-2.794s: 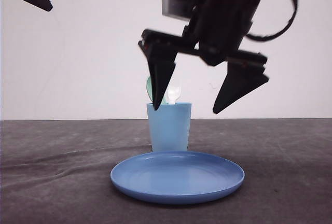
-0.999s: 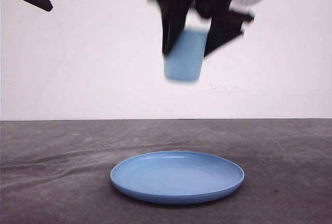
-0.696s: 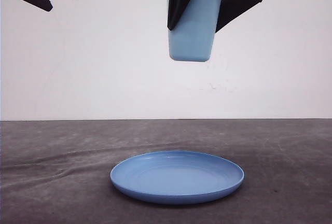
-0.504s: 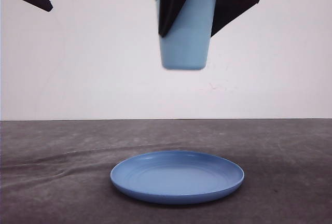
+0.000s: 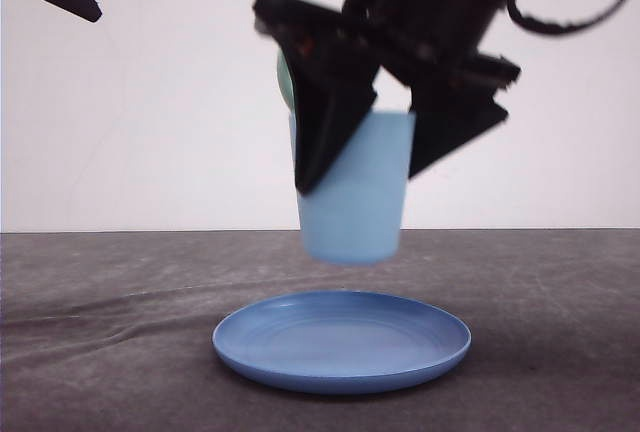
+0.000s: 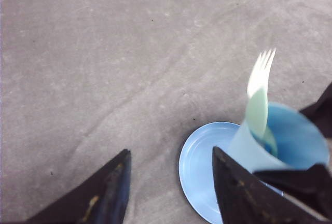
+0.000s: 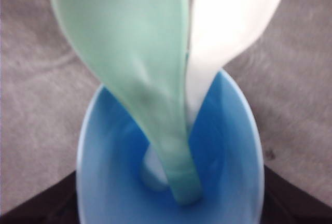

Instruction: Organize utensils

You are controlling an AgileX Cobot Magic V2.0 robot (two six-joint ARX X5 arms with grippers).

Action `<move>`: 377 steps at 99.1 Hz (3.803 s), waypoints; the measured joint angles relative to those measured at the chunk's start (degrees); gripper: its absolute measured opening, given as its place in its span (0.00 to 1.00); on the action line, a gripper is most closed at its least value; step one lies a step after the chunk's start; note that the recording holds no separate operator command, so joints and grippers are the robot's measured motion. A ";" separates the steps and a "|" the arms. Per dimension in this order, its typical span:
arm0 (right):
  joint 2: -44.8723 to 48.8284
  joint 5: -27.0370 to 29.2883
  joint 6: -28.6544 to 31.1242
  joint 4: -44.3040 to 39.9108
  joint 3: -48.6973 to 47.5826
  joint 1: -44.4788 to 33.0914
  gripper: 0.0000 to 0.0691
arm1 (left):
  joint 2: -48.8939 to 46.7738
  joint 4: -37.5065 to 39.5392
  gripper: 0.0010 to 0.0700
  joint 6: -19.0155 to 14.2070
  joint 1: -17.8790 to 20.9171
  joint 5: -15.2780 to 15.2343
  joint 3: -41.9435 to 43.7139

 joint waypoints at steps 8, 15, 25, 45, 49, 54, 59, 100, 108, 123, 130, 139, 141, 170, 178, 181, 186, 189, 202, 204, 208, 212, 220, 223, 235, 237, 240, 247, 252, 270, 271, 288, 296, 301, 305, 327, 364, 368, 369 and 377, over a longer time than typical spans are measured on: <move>1.36 0.02 0.15 2.03 -0.66 0.37 0.57 | 0.00 0.00 0.41 0.00 -0.02 0.00 0.00; 2.75 0.00 0.17 3.26 -0.72 0.61 0.57 | 0.00 0.02 0.41 0.00 0.00 0.00 0.00; 5.01 0.02 0.17 4.24 -0.74 0.92 0.57 | 0.00 0.02 0.41 0.00 -0.02 0.00 0.00; 7.13 1.53 0.42 4.28 -0.83 0.96 0.57 | 0.00 -0.02 0.41 0.00 -0.02 0.00 0.00; 7.13 1.53 0.44 4.37 -0.83 0.96 0.57 | 0.00 0.00 0.41 0.00 -0.02 0.00 0.00; 7.13 1.51 0.57 4.28 -0.83 0.96 0.57 | 0.00 0.00 0.41 0.00 -0.02 0.00 0.00; 7.13 1.46 0.61 4.33 -0.83 0.96 0.57 | 0.00 0.00 0.41 0.00 -0.02 0.00 0.00; 6.88 1.31 1.27 4.15 -0.83 0.96 0.87 | 0.00 -0.57 0.41 0.00 -0.02 0.00 0.00; 5.49 1.31 1.40 3.61 -0.83 1.05 0.88 | 0.00 -1.09 0.41 0.00 -0.02 0.00 0.00; -1.51 1.33 1.51 0.59 -0.79 1.64 0.88 | 0.00 -1.53 0.41 0.00 -0.02 0.00 0.00; -5.29 1.42 1.51 -2.64 -0.39 1.66 0.88 | 0.00 -1.40 0.41 0.00 -0.02 0.00 0.00; -10.36 1.55 1.49 -6.05 0.26 1.66 0.88 | 0.00 -1.31 0.41 0.00 -0.02 0.00 0.00; -11.58 1.70 1.49 -6.71 0.46 1.66 0.88 | 0.00 -1.31 0.41 0.00 -0.02 0.00 0.00; -32.28 6.51 1.49 -13.05 2.34 1.66 0.88 | -1.70 -1.33 0.41 -0.02 -0.02 0.02 0.00; -37.83 8.70 1.49 -15.74 2.34 1.66 0.88 | -3.06 -1.36 0.41 -0.09 -0.02 0.09 0.00; -39.56 9.57 1.49 -16.50 2.34 1.66 0.88 | -3.58 -1.33 0.41 -0.24 -0.02 0.11 0.00; -42.18 11.21 1.49 -17.68 2.34 1.66 0.88 | -4.59 -1.36 0.41 -0.46 -0.02 0.13 0.00; -43.63 12.24 1.49 -18.29 2.34 1.66 0.88 | -5.22 -1.33 0.41 -0.68 0.00 0.15 0.00; -47.39 16.09 1.49 -20.59 2.38 1.66 0.88 | -7.54 -1.33 0.41 -1.33 -0.02 0.22 0.00; -47.56 16.44 1.49 -20.90 2.38 1.66 0.88 | -7.80 -1.33 0.41 -1.40 -0.02 0.22 0.00; -47.65 16.85 1.49 -21.44 2.38 1.66 0.88 | -8.26 -1.36 0.41 -1.51 -0.02 0.22 0.00; -47.60 17.42 1.49 -21.92 2.38 1.66 0.88 | -8.66 -1.38 0.41 -1.70 -0.02 0.22 0.00; -47.45 17.59 1.49 -22.86 2.38 1.66 0.88 | -9.25 -1.53 0.41 -1.97 -0.02 0.24 0.00; -47.45 17.59 1.49 -22.99 2.38 1.66 0.87 | -9.40 -1.60 0.41 -2.16 -0.02 0.24 0.00; -47.45 17.62 1.49 -22.93 2.38 1.66 0.51 | -9.70 -1.84 0.17 -2.34 -0.02 0.28 0.00; -47.45 17.62 1.46 -22.93 2.38 1.66 0.42 | -9.70 -1.84 0.13 -2.36 -0.02 0.31 0.00; -47.45 17.70 1.44 -22.91 2.38 1.66 0.29 | -9.70 -1.92 0.08 -2.36 -0.02 0.31 0.00; -47.45 18.10 1.20 -22.73 2.38 1.66 0.10 | -9.70 -2.27 0.04 -2.36 -0.02 0.31 0.00; -47.45 18.73 1.20 -22.34 2.38 1.66 0.05 | -9.70 -2.23 0.03 -2.36 -0.02 0.31 0.00; -47.45 19.10 1.18 -21.55 2.38 1.66 0.01 | -9.73 -2.69 0.02 -2.71 -0.02 0.28 0.00; -47.45 19.10 1.18 -21.51 2.38 1.66 0.01 | -9.75 -2.67 0.02 -2.75 0.00 0.28 0.00; -47.45 19.10 1.18 -21.42 2.38 1.66 0.01 | -9.75 -2.58 0.02 -2.82 -0.02 0.28 0.00; -47.45 19.10 1.18 -21.42 2.38 1.66 0.01 | -9.75 -2.58 0.02 -2.82 -0.02 0.28 0.00; -47.45 19.10 1.18 -21.42 2.38 1.66 0.01 | -9.75 -2.58 0.02 -2.82 -0.02 0.28 0.00; -47.45 19.10 1.18 -21.42 2.38 1.66 0.01 | -9.75 -2.58 0.02 -2.82 -0.02 0.28 0.00; -47.45 19.10 1.18 -21.42 2.38 1.66 0.01 | -9.75 -2.43 0.02 -2.80 -0.02 -0.20 0.00; -47.45 19.10 1.18 -21.42 2.38 1.66 0.01 | -14.45 3.67 0.02 8.46 10.29 -3.67 -2.23; -47.45 19.10 1.18 -21.42 2.38 1.66 0.01 | -15.56 5.31 0.02 9.73 12.81 -2.34 -3.87; -47.45 19.10 1.18 -21.42 2.38 1.66 0.01 | -15.85 5.66 0.02 10.05 13.46 -1.90 -4.35; -47.45 19.10 1.18 -21.42 2.38 1.66 0.01 | -18.23 8.39 0.02 11.80 18.73 1.55 -8.70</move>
